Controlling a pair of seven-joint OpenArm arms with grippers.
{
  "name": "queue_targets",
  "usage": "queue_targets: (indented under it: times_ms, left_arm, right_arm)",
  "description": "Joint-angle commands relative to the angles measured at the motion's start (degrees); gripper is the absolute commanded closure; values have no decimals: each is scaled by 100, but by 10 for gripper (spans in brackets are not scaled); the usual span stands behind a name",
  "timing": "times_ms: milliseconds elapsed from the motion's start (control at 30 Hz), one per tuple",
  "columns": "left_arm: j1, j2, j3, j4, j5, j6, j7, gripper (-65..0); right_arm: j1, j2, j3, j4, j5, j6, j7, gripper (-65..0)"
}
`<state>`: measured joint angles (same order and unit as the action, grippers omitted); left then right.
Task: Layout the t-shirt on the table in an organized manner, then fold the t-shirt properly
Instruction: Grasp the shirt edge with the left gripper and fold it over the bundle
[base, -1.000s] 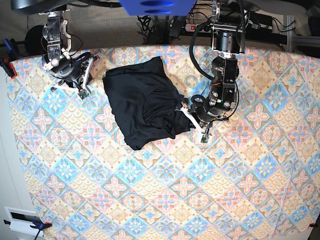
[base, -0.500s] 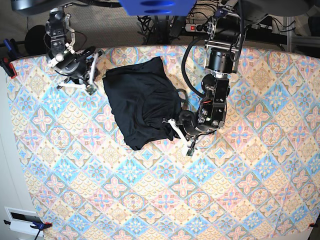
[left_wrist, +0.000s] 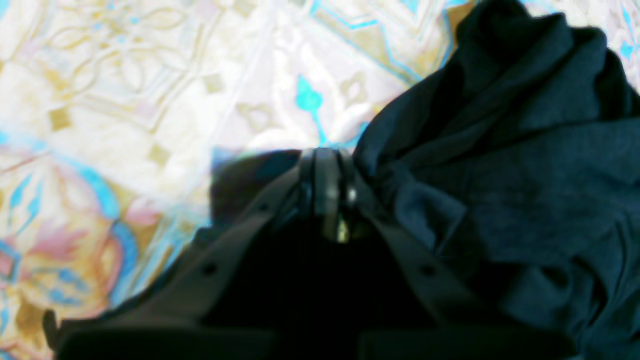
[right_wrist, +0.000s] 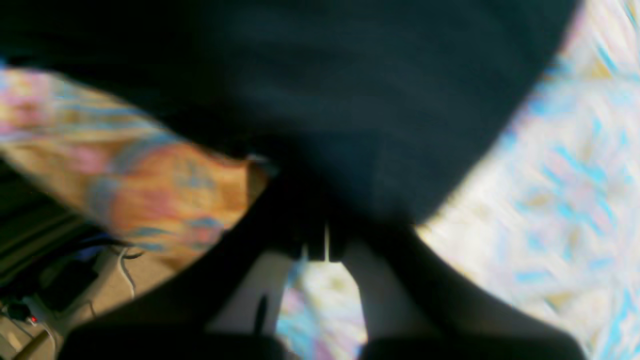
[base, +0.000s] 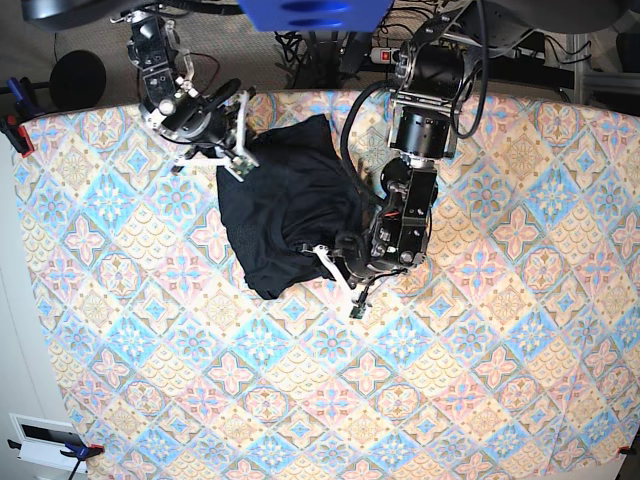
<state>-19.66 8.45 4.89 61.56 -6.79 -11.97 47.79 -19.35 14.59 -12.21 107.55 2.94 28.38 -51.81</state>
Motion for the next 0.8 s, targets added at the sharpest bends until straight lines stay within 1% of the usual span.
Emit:
queue_targets:
  times_ms: [0,100,200,267,300,400,500,600,700,767]
  left_arm:
    - [-122,55,35,-103,-20,-21,52,-1]
    - [-315,55,43,-622,-64,181,-274,-1]
    - [-500,55,61,-1229,-64,348,-854,-1]
    - [-693,55,61,-1651,-73,392,-1223,-1]
    - [-764,55,61,-1809,-73,401,-1355,-1]
    - [-931,55,35,-1993,-82,427,-1592,0]
    - [-948,55,17,-1818,-152,427,-1566,0]
    - [-922,55,8,-1352,-600,427,-1241,0]
    - [-860,21,-176,-807,-1181,427,-801,0]
    - [-816,-58,-282,-683,-1400,427,-590,0]
  right_arm:
    - [-29,-4,-164,54,150,111,-45,0]
    - [6,-4,-542,54,150,111,-195,0]
    - [287,-22,-946,37,150,111,-239,0]
    - [568,-22,-1228,19,150,111,-239,0]
    - [683,-57,-1368,10,150,111,-239,0]
    - [1052,-391,-1650,1,159,111,-247,0]
    - [1184,-707,-1667,28,159,111,-450,0]
    - [1210,-751,-1597,160,71,111,-634,0]
    - [1157,-751,-1395,327,-571,111,-661,0]
    - [1157,-751,-1395,485,-949,111,-661,0]
